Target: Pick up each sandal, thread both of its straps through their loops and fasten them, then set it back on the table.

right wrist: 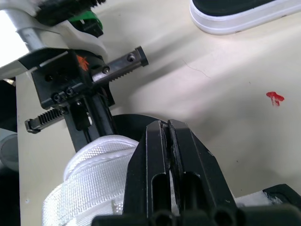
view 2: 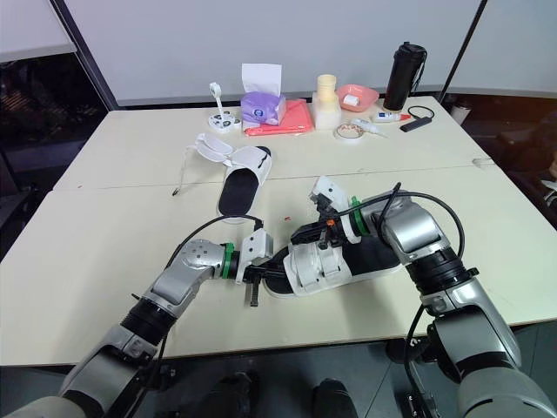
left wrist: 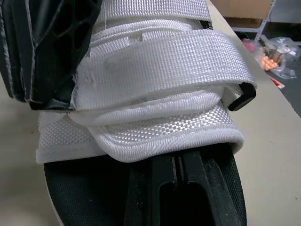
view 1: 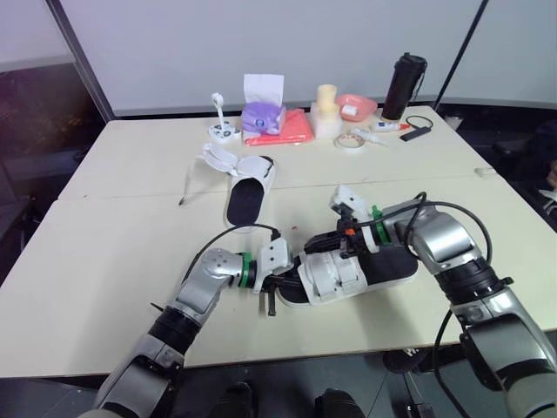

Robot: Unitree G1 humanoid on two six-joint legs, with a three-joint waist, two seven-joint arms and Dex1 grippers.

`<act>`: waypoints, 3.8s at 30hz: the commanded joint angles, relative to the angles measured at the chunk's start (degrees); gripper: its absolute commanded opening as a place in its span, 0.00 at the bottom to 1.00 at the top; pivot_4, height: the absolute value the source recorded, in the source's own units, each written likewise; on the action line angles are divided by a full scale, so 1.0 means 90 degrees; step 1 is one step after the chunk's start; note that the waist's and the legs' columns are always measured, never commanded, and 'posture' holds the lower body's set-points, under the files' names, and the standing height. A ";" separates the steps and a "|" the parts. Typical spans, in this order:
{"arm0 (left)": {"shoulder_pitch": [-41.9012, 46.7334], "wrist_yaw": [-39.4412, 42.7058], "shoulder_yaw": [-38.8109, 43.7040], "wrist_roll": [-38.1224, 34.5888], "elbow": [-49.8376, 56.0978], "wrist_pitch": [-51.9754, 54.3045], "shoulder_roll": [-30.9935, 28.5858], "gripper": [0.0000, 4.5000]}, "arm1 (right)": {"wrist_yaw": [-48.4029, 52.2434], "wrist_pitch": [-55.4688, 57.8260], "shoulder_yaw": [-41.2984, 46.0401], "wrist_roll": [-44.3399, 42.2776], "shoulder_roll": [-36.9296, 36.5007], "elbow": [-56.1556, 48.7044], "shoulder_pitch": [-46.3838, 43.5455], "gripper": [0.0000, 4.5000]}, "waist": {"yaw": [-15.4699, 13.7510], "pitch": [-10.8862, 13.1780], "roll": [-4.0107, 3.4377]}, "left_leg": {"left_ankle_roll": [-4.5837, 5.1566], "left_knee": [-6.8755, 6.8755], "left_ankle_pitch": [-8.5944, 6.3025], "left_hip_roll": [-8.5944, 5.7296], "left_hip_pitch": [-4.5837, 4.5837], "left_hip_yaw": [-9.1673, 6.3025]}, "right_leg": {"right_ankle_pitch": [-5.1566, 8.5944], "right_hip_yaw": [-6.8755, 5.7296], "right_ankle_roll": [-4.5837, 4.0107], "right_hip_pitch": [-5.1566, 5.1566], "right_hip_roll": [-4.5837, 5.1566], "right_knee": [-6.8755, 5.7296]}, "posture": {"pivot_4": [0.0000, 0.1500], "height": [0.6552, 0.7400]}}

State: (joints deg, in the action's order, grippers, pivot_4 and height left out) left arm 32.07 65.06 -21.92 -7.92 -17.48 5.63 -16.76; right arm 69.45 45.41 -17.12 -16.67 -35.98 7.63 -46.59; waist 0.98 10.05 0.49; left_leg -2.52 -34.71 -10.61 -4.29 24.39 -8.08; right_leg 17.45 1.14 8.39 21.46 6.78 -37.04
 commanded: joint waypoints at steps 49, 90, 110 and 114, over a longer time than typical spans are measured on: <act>-0.0149 0.0229 -0.0588 0.0617 -0.0588 -0.0111 -0.0308 0.00 | -0.0679 -0.2258 -0.0608 0.1566 -0.0009 0.0840 0.0060 0.01 | 0.0016 -0.0008 -0.0003 | -0.0003 -0.0004 0.0002 0.0003 -0.0030 0.0004 | -0.0001 0.0005 -0.0001 -0.0018 -0.0005 -0.0014 | 1.00 0.93; -0.0172 0.0487 0.0680 -0.0824 0.1435 0.1519 -0.0985 0.00 | -0.2287 -0.5787 0.1667 0.3080 -0.2297 -0.2079 0.3546 0.52 | -0.0017 0.0000 -0.0005 | -0.0018 0.0063 0.0013 0.0006 -0.0034 0.0024 | 0.0012 0.0025 -0.0004 0.0004 -0.0001 -0.0002 | 1.00 0.93; -0.0278 0.0380 0.0993 -0.1085 0.1832 0.1856 -0.1357 0.00 | -0.4929 -1.0890 0.0339 0.5647 -0.1573 0.0130 0.2353 0.52 | -0.0004 0.0015 -0.0008 | -0.0024 0.0059 0.0018 0.0002 -0.0029 0.0024 | 0.0012 0.0027 -0.0005 0.0006 -0.0001 -0.0004 | 1.00 0.93; -0.0332 0.0335 0.0978 -0.1046 0.1847 0.1817 -0.1382 0.00 | -0.5326 -1.1581 0.0037 0.6147 -0.1385 0.0417 0.2102 0.52 | 0.0006 0.0015 -0.0008 | -0.0026 0.0062 0.0018 0.0003 -0.0030 0.0022 | 0.0013 0.0027 -0.0006 0.0008 -0.0003 -0.0006 | 1.00 0.93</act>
State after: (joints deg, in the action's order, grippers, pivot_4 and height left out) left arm 29.21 68.32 -14.32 -16.89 -2.90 22.99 -28.76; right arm 23.44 -56.02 -16.01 37.50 -48.94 11.36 -26.58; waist 1.04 10.18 0.41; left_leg -2.75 -34.15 -10.44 -4.26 24.12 -7.88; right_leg 17.57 1.38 8.34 21.53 6.76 -37.09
